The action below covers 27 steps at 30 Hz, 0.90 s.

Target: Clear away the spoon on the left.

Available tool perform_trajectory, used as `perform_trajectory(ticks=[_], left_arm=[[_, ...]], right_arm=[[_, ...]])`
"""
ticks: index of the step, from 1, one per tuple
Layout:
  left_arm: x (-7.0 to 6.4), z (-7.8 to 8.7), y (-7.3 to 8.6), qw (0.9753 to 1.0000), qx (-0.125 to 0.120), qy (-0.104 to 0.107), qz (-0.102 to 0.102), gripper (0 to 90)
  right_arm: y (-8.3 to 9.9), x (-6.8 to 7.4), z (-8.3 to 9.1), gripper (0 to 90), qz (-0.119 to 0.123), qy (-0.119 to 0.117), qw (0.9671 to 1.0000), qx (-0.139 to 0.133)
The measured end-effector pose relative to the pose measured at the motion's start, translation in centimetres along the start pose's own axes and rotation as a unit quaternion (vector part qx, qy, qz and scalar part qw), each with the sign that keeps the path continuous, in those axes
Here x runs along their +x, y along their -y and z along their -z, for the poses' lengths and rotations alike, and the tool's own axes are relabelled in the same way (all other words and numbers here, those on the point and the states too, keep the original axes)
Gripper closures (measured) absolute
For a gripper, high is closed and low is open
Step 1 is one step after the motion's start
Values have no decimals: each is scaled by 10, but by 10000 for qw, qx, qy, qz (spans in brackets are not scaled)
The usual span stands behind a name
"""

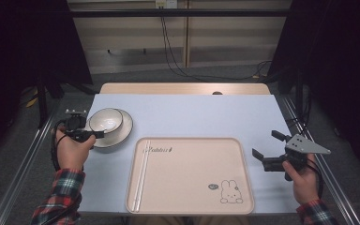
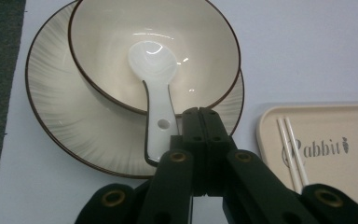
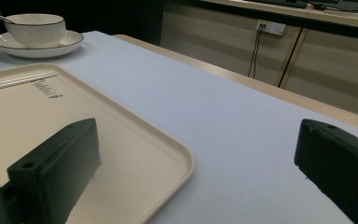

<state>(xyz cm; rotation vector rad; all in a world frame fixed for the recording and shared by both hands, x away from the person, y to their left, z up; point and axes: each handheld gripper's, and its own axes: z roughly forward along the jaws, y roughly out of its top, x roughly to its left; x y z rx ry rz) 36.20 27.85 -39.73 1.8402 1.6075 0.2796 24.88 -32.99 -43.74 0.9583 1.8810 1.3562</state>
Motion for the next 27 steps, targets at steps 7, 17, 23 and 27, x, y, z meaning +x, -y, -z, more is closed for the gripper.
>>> perform_trajectory(ticks=[7,17,23,27], left_arm=[[5,2,0,10000,48,-61,10,900],[13,9,3,9997,28,-239,89,900],[24,13,2,9992,-37,-334,209,900],[27,12,1,9991,-59,-337,238,900]], right_arm=[[0,0,0,0,3,21,10000,-19],[0,1,1,0,24,18,10000,18],[0,2,1,0,43,31,10000,37],[1,0,1,0,30,4,10000,74]])
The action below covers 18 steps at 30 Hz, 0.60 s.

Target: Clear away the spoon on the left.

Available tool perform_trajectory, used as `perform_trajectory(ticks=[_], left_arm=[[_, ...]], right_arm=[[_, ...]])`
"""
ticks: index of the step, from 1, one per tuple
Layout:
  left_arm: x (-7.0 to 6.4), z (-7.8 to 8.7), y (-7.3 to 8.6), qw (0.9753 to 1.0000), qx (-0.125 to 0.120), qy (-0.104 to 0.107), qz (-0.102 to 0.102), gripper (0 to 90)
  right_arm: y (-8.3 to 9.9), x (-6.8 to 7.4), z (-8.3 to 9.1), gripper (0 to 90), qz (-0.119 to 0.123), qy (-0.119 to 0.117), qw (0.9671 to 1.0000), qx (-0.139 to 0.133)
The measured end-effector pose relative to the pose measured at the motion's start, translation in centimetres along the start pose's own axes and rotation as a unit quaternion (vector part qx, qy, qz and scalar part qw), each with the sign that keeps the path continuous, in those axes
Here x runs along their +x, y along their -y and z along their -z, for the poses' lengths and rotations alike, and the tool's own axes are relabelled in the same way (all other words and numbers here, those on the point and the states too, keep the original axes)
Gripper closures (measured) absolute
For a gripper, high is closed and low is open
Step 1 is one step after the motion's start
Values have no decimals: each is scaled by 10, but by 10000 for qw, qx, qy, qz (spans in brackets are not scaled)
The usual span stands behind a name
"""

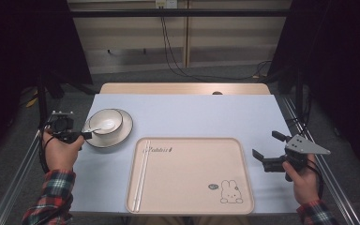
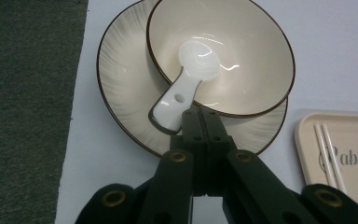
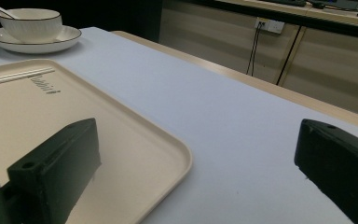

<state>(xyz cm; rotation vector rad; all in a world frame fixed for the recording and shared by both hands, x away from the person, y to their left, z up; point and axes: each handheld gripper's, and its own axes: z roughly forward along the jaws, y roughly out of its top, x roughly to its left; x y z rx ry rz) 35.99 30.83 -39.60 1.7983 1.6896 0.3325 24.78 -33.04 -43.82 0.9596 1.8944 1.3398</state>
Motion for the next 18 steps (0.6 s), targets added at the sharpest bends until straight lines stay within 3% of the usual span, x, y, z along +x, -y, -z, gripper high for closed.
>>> perform_trajectory(ticks=[5,15,18], left_arm=[[2,-4,-1,10000,52,10,19,900],[10,-8,-8,9995,-80,-288,-63,900],[13,-11,-11,9991,-225,-352,22,900]], right_arm=[[1,0,-1,0,-22,25,10000,9],[2,0,-1,0,8,46,10000,8],[2,0,-1,0,-7,38,10000,17]])
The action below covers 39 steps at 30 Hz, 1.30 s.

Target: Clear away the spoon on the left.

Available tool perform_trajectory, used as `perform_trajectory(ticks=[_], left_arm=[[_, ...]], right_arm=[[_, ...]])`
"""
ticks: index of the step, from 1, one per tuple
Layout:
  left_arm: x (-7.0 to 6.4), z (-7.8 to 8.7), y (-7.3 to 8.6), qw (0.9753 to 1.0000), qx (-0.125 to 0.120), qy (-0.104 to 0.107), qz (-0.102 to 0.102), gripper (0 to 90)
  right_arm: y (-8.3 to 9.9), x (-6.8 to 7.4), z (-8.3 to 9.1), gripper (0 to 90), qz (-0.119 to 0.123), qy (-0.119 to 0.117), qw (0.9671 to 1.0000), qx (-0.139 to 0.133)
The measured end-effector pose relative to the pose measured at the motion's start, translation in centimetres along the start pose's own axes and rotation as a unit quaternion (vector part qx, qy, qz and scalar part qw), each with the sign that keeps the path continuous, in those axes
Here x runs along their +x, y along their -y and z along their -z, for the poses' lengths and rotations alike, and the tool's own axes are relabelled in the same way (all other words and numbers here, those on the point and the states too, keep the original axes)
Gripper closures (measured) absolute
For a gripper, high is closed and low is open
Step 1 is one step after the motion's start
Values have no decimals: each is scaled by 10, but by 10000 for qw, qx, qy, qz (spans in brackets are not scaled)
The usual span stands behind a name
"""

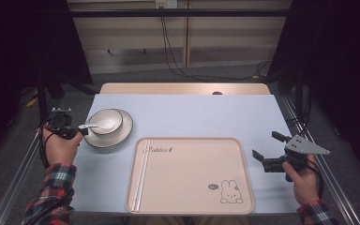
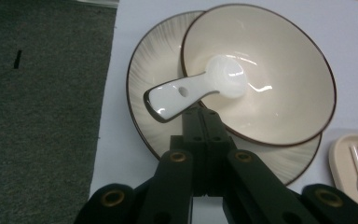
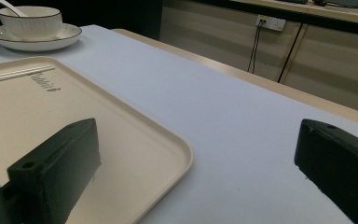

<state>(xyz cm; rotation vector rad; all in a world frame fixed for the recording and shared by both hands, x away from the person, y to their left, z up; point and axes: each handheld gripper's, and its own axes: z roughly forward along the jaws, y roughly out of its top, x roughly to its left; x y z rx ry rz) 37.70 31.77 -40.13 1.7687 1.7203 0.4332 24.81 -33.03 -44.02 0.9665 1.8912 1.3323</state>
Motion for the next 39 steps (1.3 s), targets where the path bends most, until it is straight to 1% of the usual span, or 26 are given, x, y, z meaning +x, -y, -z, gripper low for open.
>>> perform_trajectory(ticks=[1,5,7,9,14,15,17,18,20,21,23,26,28,29,30,31,32,33,34,37,38,39], left_arm=[[2,-1,-1,10000,12,-20,-44,900],[6,-4,1,9998,-190,-55,76,899],[8,-4,2,9995,-290,-22,124,862],[9,-5,3,9991,-358,36,221,841],[9,-7,4,9980,-484,124,396,769],[8,-7,4,9978,-500,133,412,751],[8,-7,5,9974,-538,139,458,731],[9,-7,5,9972,-564,138,469,723],[11,-8,5,9971,-581,156,460,702],[11,-9,5,9969,-585,139,512,696],[11,-11,5,9952,-709,189,649,678],[12,-13,4,9954,-732,163,600,662],[12,-15,2,9941,-799,173,709,644],[12,-16,2,9942,-804,173,693,626],[13,-17,1,9936,-872,182,701,602],[12,-19,1,9928,-879,180,799,596],[13,-20,0,9938,-866,132,683,584],[13,-22,0,9940,-863,115,664,562],[13,-23,-1,9930,-898,131,754,557],[13,-28,-3,9926,-952,68,750,536],[13,-30,-4,9916,-981,123,837,533],[13,-32,-5,9911,-1023,104,843,521]], right_arm=[[0,0,0,0,9,-23,10000,24],[0,1,0,0,8,-39,10000,22],[0,1,1,0,13,-16,10000,-4],[0,0,3,0,-10,-22,10000,1],[-1,0,4,0,-32,11,10000,-36],[-1,0,4,0,-40,17,10000,-24],[0,0,3,0,18,-24,10000,5],[0,0,3,0,39,0,10000,-14],[0,0,3,0,28,-14,10000,-10],[0,0,3,0,-3,-35,10000,-3],[0,0,3,0,-11,-26,10000,6],[0,0,3,0,-45,-31,10000,15],[1,0,3,0,-44,-10,10000,21],[1,0,3,0,-33,-3,10000,22],[1,0,3,0,-33,-5,10000,23],[1,0,3,0,-33,7,10000,21],[1,0,3,0,-40,5,10000,17],[1,0,3,0,-54,-23,10000,32],[1,-1,2,0,-35,-17,10000,8],[2,-2,2,0,-39,-12,10000,40],[2,-1,2,0,-61,-5,10000,21],[3,-1,2,0,-95,-35,9999,36]])
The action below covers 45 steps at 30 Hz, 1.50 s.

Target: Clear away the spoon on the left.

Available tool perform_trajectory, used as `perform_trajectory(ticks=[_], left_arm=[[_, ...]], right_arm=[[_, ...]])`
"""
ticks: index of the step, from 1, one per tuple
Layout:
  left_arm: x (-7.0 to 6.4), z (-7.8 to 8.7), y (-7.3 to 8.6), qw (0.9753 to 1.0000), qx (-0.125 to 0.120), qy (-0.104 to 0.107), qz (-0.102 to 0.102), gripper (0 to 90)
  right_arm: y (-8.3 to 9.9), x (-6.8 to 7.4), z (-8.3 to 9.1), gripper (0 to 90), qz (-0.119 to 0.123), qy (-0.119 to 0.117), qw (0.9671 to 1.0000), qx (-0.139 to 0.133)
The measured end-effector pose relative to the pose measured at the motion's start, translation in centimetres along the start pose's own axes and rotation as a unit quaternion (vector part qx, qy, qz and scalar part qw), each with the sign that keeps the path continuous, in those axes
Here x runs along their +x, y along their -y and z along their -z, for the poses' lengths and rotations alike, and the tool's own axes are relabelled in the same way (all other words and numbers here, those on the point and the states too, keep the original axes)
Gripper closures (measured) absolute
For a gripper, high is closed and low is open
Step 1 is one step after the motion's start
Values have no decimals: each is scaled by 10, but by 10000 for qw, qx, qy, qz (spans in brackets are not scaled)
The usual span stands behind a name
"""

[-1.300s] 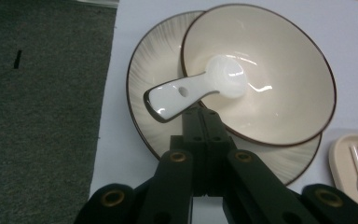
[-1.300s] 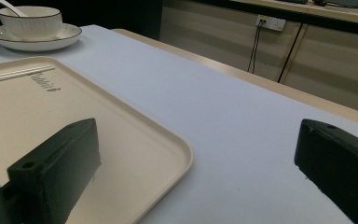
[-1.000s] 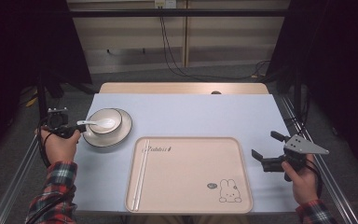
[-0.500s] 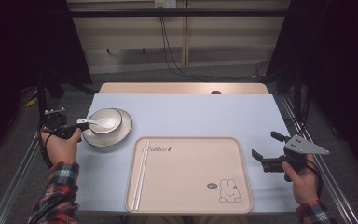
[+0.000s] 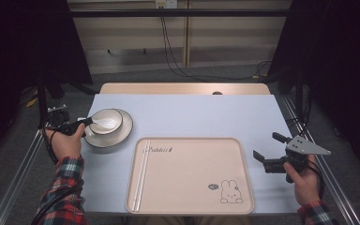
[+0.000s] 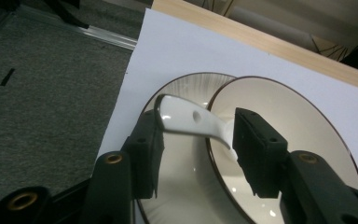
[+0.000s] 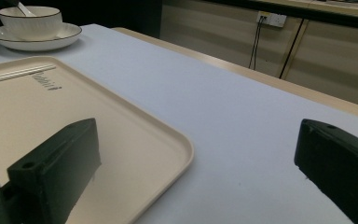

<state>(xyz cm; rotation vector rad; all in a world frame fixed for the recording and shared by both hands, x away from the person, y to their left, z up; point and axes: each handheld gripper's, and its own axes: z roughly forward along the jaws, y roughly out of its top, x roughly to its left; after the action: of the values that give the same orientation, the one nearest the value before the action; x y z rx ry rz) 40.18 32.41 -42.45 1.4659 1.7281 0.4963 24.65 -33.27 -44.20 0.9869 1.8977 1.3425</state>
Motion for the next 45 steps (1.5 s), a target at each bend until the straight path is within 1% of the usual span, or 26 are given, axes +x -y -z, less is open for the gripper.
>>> perform_trajectory(ticks=[1,3,7,8,9,12,15,16,17,22,24,25,26,28,29,30,32,33,34,35,36,39,40,41,42,45], left_arm=[[1,-1,0,10000,15,13,-48,519],[-1,-5,0,10000,3,23,42,518],[-1,-11,1,10000,2,-41,-5,552],[-1,-11,1,10000,6,-31,22,555],[-2,-12,2,9999,-42,-11,142,560],[-1,-14,2,9999,-37,21,127,579],[-3,-14,1,10000,-69,11,46,611],[-6,-16,1,9998,-84,23,191,624],[-5,-16,0,10000,-46,-24,5,632],[-9,-18,-1,9999,-60,-27,76,686],[-8,-20,-1,10000,-58,-41,61,676],[-9,-22,0,9999,-54,-5,145,667],[-9,-23,0,9999,-57,44,142,662],[-10,-25,0,9998,-56,9,189,642],[-10,-26,1,9996,-84,54,247,626],[-10,-26,0,9998,-84,46,201,619],[-11,-28,-1,9996,-135,36,264,581],[-11,-28,-2,9996,-163,53,201,570],[-12,-28,-3,9996,-193,35,213,566],[-11,-28,-4,9997,-175,46,135,563],[-12,-29,-4,9995,-224,31,209,557],[-10,-30,-6,9995,-245,30,179,568],[-11,-30,-6,9995,-238,41,203,583],[-10,-31,-7,9996,-221,19,154,596],[-10,-31,-7,9995,-269,-4,191,609],[-9,-32,-6,9994,-275,51,210,669]], right_arm=[[0,0,0,0,12,-8,10000,-5],[1,0,0,0,1,-31,10000,19],[1,-1,0,0,-8,-12,10000,11],[2,-2,0,0,-9,-10,10000,5],[2,-2,0,0,-28,-3,10000,13],[2,-2,0,0,-50,-18,10000,22],[2,-1,1,0,-71,15,10000,12],[2,-1,1,0,-57,16,10000,12],[2,-2,1,0,-4,11,10000,10],[3,-1,3,0,-52,8,10000,35],[3,-2,3,0,-58,6,10000,20],[3,-2,3,0,-55,34,10000,21],[3,-2,4,0,-50,32,10000,19],[3,-3,5,0,-75,18,10000,28],[3,-3,5,0,-62,33,10000,23],[3,-3,5,0,-75,23,10000,31],[4,-3,5,0,-68,40,10000,40],[4,-3,5,0,-74,26,10000,57],[4,-2,5,0,-71,23,9999,73],[4,-2,5,0,-63,41,9999,81],[5,-2,5,0,-72,54,9999,88],[5,-3,4,0,-91,68,9999,75],[5,-3,4,0,-57,62,9999,86],[6,-4,4,0,-57,57,9999,94],[6,-3,4,0,-54,69,9999,92],[6,-3,3,0,-70,28,9999,105]])
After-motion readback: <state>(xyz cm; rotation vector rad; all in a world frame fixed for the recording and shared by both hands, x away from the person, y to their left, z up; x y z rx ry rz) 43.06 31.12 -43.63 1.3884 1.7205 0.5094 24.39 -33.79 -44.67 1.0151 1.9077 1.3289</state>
